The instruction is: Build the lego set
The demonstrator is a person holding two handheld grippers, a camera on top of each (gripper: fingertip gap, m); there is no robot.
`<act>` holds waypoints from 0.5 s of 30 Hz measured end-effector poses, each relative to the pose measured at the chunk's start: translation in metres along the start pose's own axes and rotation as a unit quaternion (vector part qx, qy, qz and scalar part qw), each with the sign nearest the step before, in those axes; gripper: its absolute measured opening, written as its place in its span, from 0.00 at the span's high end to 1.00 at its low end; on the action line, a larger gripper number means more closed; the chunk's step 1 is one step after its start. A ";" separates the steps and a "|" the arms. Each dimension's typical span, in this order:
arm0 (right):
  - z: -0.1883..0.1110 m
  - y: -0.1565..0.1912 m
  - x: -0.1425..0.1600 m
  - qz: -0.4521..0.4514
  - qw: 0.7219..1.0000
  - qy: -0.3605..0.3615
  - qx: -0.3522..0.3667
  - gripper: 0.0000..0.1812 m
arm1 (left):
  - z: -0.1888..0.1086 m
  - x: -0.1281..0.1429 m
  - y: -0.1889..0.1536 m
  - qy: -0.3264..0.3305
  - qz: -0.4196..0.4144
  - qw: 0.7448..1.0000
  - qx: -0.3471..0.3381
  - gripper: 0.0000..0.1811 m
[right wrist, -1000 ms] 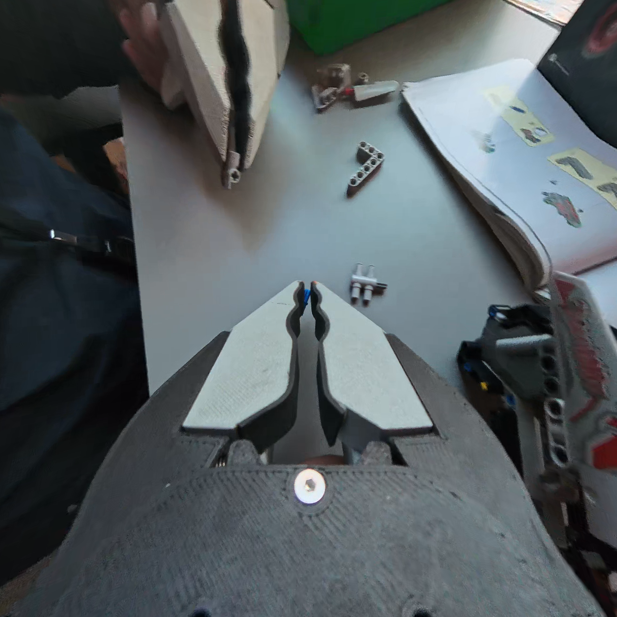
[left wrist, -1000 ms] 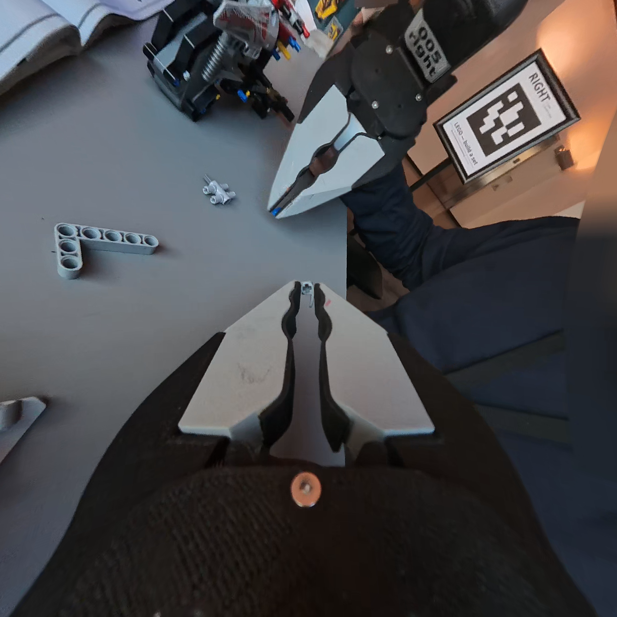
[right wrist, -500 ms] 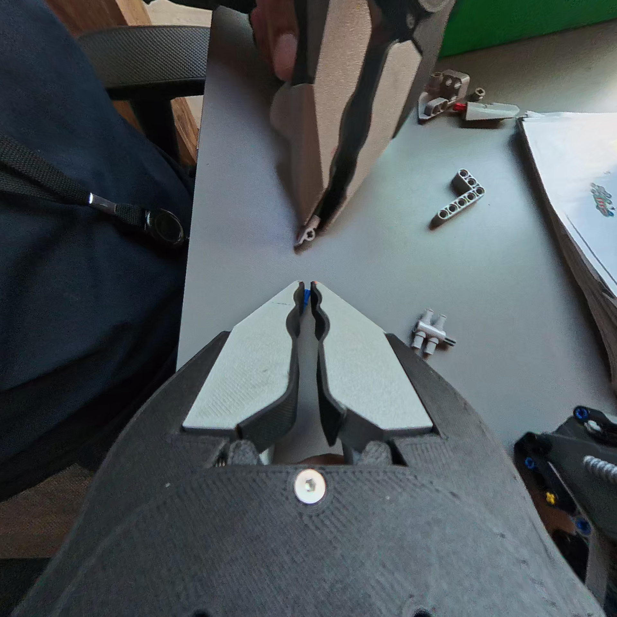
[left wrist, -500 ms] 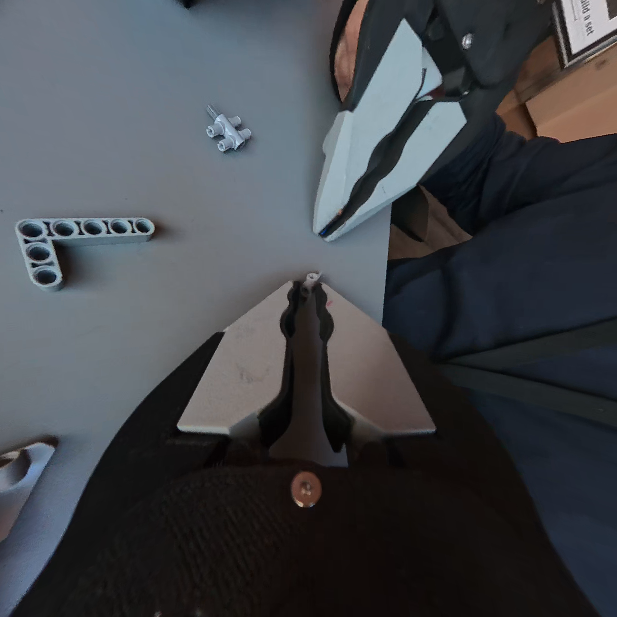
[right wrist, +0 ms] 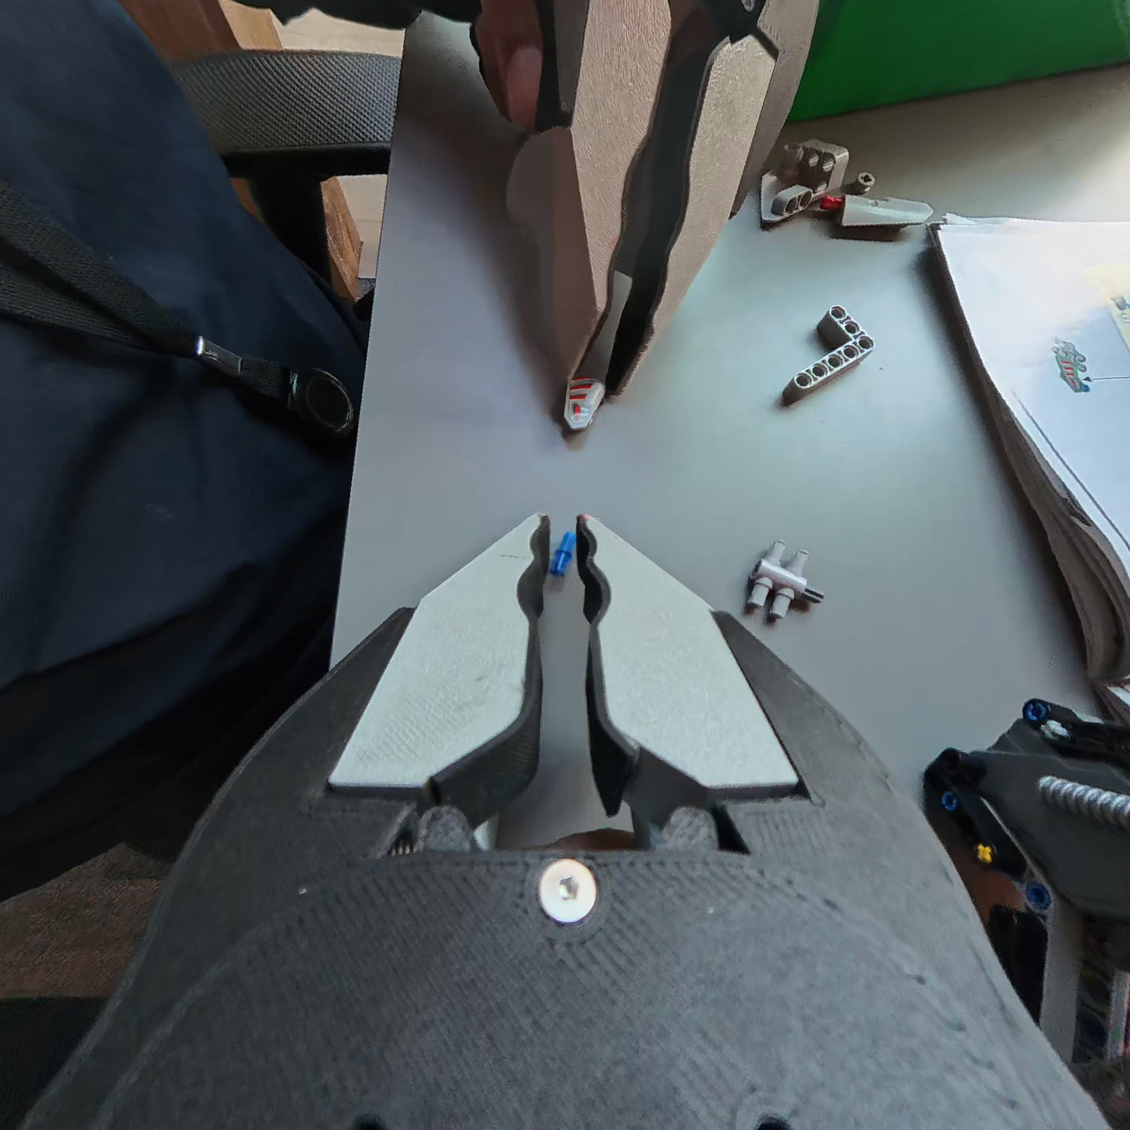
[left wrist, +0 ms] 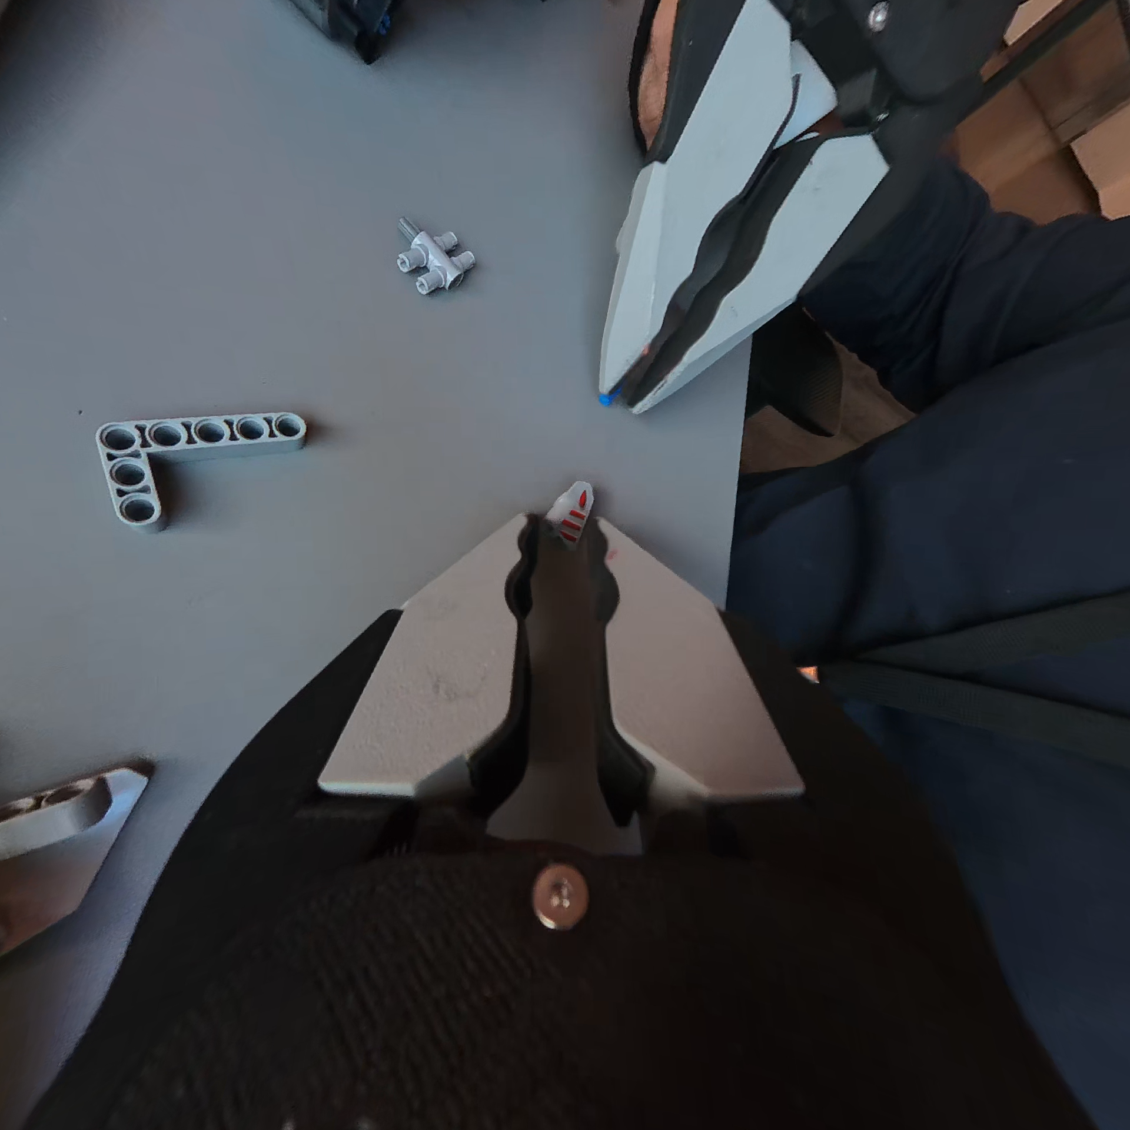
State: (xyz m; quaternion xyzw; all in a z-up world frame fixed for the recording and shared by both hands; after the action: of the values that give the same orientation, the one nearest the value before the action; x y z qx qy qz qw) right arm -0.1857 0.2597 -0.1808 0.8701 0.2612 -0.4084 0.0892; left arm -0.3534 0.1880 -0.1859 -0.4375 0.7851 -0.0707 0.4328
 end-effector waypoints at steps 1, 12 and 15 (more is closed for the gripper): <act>-0.002 0.000 0.001 0.000 1.000 -0.002 0.001 0.96 | 0.001 0.000 0.001 0.001 0.004 1.000 -0.001 0.96; -0.006 -0.008 0.011 0.032 0.998 0.018 0.054 0.94 | 0.003 -0.002 0.003 0.004 0.012 1.000 0.005 0.99; -0.004 -0.015 0.011 0.037 0.997 0.021 0.061 0.94 | 0.002 -0.002 0.002 -0.002 0.013 1.000 0.004 0.95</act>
State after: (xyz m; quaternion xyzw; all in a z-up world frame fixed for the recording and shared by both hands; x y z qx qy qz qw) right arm -0.1855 0.2784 -0.1851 0.8914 0.2055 -0.4014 0.0453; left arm -0.3527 0.1912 -0.1871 -0.4259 0.7897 -0.0672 0.4364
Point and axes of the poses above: each gripper's, where its closed fingertips meet, z out along the fingers, x out of its underside, y = z × x across the jaws, the point moved 9 cm from there along -z, back along the fingers
